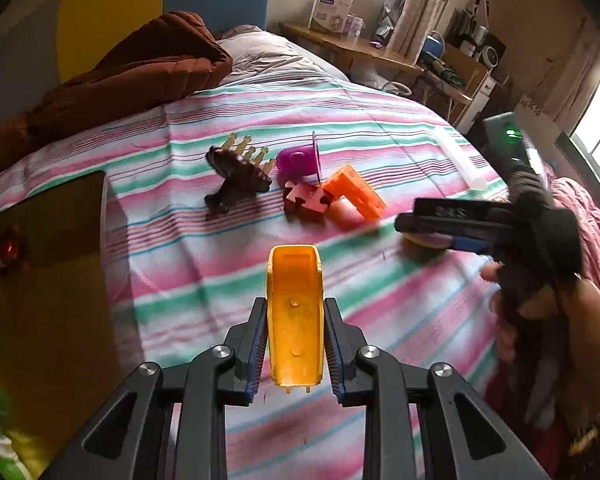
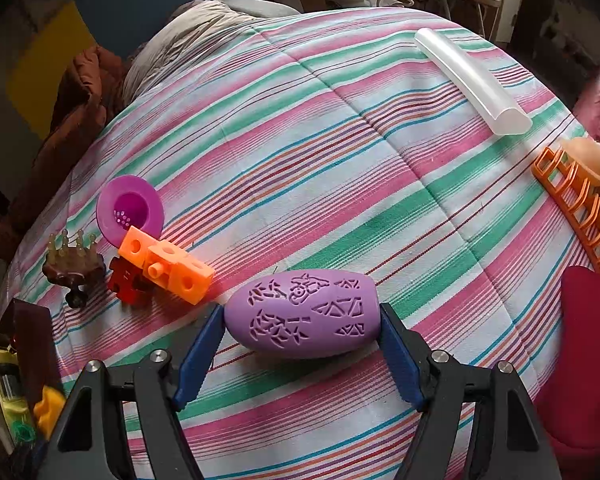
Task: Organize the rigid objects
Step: 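Carry the yellow piece into the gold tray and open the left tool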
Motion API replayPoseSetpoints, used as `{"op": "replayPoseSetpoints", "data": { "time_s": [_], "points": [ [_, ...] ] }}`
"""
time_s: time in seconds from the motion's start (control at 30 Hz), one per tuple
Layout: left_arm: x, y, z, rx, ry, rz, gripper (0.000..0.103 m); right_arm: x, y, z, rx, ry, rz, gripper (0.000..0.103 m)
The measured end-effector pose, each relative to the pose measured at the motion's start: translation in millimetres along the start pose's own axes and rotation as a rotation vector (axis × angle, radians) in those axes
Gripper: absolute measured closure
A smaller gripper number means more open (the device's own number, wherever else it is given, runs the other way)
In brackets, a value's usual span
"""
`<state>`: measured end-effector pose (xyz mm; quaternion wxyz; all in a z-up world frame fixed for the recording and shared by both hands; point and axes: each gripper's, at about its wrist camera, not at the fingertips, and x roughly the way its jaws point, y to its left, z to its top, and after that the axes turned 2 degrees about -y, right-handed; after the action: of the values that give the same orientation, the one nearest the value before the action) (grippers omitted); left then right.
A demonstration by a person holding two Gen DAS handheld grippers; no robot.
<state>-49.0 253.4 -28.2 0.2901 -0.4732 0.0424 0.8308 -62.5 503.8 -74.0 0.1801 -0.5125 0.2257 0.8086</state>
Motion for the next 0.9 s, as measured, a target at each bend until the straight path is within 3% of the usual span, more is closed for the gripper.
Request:
{"op": "replayPoseSetpoints", "data": {
  "time_s": [0.2, 0.33, 0.47, 0.9],
  "points": [
    [-36, 19, -15, -0.012, -0.053, 0.021, 0.077, 0, 2, -1, -0.019, -0.002, -0.015, 0.027],
    [-60, 39, -20, -0.007, -0.106, 0.08, 0.077, 0, 3, -3, -0.03, -0.003, -0.023, 0.027],
    [-76, 79, -22, -0.07, -0.133, 0.142, 0.077, 3, 6, 0, -0.039, -0.004, -0.029, 0.027],
    [-64, 178, -41, -0.23, -0.077, 0.29, 0.077, -3, 11, -6, -0.098, -0.018, -0.068, 0.027]
  ]
}}
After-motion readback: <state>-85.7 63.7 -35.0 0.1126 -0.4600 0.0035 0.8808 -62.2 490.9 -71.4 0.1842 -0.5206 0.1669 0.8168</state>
